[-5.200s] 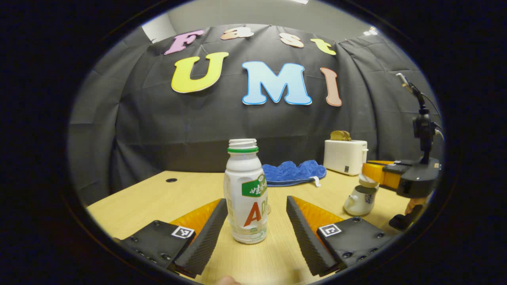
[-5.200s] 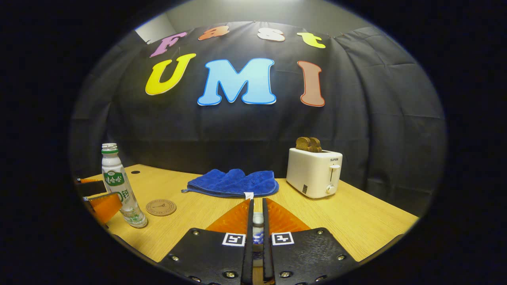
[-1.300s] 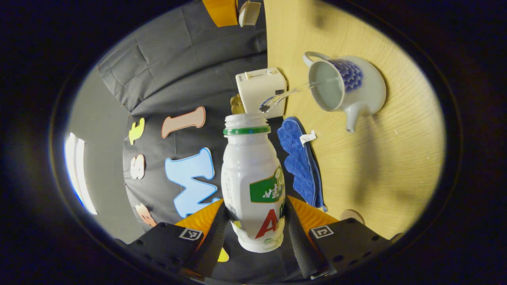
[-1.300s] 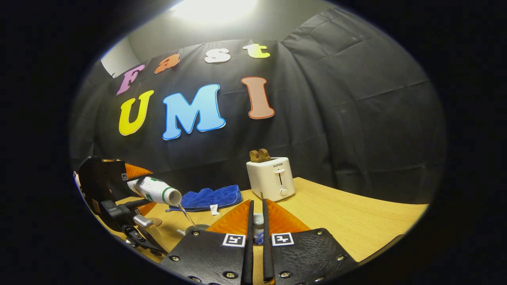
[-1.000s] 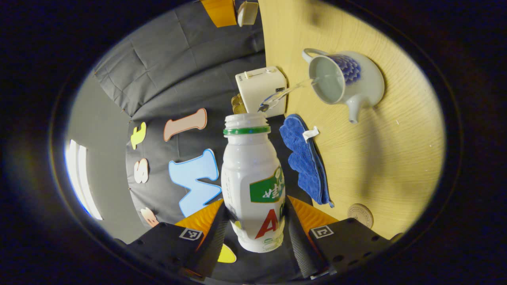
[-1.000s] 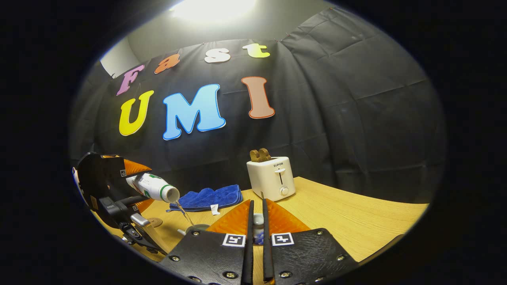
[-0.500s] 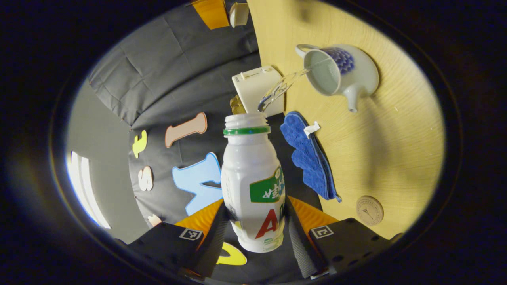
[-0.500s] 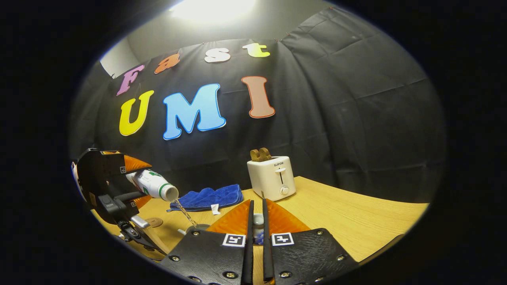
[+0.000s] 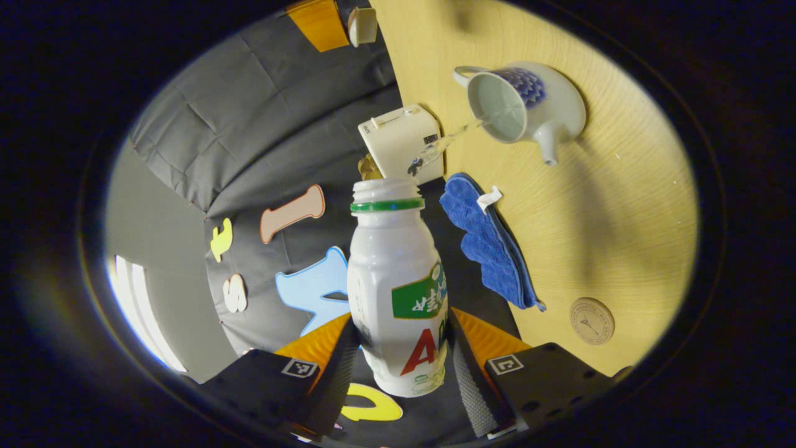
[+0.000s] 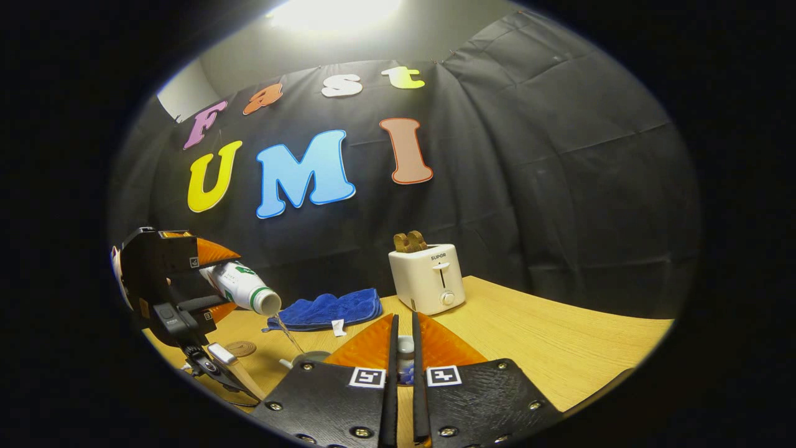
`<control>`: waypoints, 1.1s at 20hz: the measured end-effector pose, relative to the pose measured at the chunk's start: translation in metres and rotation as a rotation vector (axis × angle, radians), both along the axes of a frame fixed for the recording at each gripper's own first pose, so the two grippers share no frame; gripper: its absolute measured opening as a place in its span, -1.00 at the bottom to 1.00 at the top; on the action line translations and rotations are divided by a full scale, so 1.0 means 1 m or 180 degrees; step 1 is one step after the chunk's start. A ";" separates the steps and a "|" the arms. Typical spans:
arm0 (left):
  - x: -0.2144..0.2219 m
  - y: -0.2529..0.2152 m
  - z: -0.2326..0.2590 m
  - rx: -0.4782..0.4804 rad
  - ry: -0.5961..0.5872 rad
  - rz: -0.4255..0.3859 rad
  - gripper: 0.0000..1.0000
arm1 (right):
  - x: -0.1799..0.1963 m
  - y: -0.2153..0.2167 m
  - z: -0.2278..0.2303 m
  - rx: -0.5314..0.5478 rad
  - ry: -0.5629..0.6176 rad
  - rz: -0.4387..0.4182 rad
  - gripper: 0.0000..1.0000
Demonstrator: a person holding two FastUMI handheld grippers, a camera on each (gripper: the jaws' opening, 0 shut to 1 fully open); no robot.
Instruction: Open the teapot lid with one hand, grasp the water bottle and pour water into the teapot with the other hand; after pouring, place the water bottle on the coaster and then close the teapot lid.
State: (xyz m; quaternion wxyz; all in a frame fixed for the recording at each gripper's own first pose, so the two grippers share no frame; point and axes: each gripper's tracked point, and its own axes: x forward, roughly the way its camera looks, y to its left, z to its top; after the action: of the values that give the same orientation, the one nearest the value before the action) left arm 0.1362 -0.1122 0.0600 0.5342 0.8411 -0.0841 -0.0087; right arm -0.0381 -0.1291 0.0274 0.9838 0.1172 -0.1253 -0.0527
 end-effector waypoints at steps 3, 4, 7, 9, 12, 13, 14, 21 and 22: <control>0.000 -0.003 0.003 0.0093 -0.0019 -0.0023 0.77 | 0.000 0.000 0.000 -0.0001 0.0002 0.0007 -0.81; -0.001 -0.004 0.002 0.0121 -0.0024 -0.0032 0.77 | 0.000 0.000 -0.001 -0.0001 0.0002 0.0007 -0.81; -0.001 -0.011 0.004 0.0196 -0.0040 -0.0069 0.77 | -0.001 0.000 0.000 0.0005 -0.0001 0.0006 -0.81; -0.001 -0.015 0.005 0.0267 -0.0058 -0.0103 0.77 | -0.001 0.000 0.000 0.0009 -0.0002 0.0011 -0.81; -0.001 -0.025 0.007 0.0382 -0.0084 -0.0152 0.68 | -0.001 -0.001 0.000 0.0015 -0.0007 0.0015 -0.81; 0.000 -0.027 0.006 0.0408 -0.0084 -0.0162 0.68 | -0.001 -0.001 0.000 0.0018 -0.0011 0.0012 -0.81; 0.000 -0.029 0.005 0.0430 -0.0087 -0.0170 0.68 | -0.001 -0.001 0.001 0.0021 -0.0014 0.0010 -0.81; -0.001 -0.042 0.007 0.0652 -0.0186 -0.0262 0.67 | -0.002 -0.002 0.002 0.0048 -0.0028 0.0019 -0.81; 0.000 -0.043 0.006 0.0663 -0.0184 -0.0270 0.67 | -0.002 -0.002 0.001 0.0053 -0.0026 0.0017 -0.81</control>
State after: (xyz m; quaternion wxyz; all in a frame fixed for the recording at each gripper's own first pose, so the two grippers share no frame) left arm 0.1359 -0.1551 0.0657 0.4403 0.8877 -0.1337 -0.0156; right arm -0.0405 -0.1313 0.0285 0.9824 0.1259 -0.1286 -0.0507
